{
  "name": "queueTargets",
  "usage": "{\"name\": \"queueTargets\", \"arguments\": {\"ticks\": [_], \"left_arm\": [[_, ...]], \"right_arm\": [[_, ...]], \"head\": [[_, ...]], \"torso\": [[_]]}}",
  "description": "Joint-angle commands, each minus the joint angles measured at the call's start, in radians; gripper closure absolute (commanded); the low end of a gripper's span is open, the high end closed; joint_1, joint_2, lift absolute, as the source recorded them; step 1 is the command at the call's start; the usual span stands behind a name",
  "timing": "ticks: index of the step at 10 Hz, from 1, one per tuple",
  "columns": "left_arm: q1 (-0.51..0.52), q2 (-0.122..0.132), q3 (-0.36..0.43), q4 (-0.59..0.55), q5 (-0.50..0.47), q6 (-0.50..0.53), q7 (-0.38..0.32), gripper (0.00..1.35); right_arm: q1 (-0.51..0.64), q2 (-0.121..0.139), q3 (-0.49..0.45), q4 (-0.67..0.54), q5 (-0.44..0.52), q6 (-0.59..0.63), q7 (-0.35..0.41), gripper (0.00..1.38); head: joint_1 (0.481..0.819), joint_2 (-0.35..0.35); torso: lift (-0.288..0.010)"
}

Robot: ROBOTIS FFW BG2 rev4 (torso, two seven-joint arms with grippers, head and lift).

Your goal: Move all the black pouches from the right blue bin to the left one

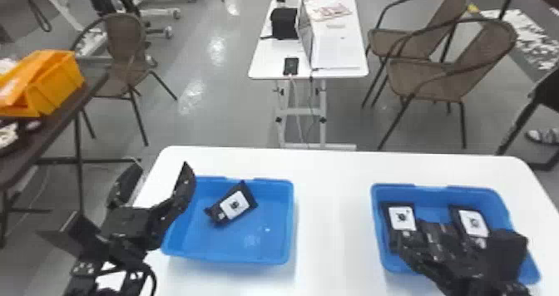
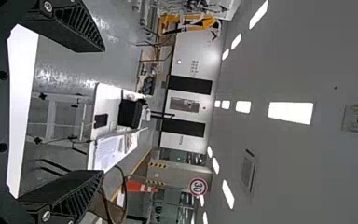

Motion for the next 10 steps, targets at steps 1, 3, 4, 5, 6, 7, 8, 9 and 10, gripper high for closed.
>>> {"name": "queueTargets", "arguments": {"ticks": [1,3,4,5,6,7,8,9,10], "left_arm": [[0.0,-0.003,-0.007,0.0,0.007,-0.001,0.004,0.1],[-0.003,-0.003,-0.015,0.0,0.016,0.001,0.009,0.1],[-0.003,-0.003,-0.019,0.0,0.019,0.001,0.014,0.1],[-0.005,-0.003,-0.019,0.001,0.019,-0.001,0.015,0.1],[-0.003,-0.003,-0.019,0.001,0.024,-0.004,0.017,0.1],[-0.003,-0.003,-0.019,0.001,0.025,-0.009,0.018,0.1],[-0.005,-0.003,-0.019,0.001,0.025,-0.012,0.02,0.1],[-0.005,-0.003,-0.021,0.001,0.028,-0.007,0.02,0.1],[-0.005,-0.003,-0.023,0.001,0.028,-0.004,0.02,0.1]], "right_arm": [[-0.05,-0.002,0.0,0.102,0.018,-0.021,-0.008,0.13],[-0.135,-0.002,0.001,0.223,0.033,-0.058,-0.034,0.14],[-0.164,-0.001,0.004,0.258,0.053,-0.061,-0.055,0.15],[-0.182,-0.001,0.004,0.288,0.061,-0.061,-0.078,0.16],[-0.199,-0.002,0.001,0.33,0.05,-0.06,-0.097,0.15],[-0.228,-0.004,0.001,0.378,0.049,-0.06,-0.1,0.15],[-0.268,-0.01,0.018,0.427,0.055,-0.061,-0.098,0.15],[-0.31,-0.027,0.061,0.467,0.05,-0.063,-0.092,0.16],[-0.336,-0.034,0.087,0.492,0.047,-0.066,-0.088,0.17]], "head": [[0.695,0.109],[0.695,0.099],[0.695,0.094],[0.695,0.088],[0.695,0.082],[0.695,0.08],[0.695,0.079],[0.695,0.082],[0.695,0.092]], "torso": [[0.0],[0.0],[0.0],[0.0],[0.0],[0.0],[0.0],[0.0],[0.0]]}}
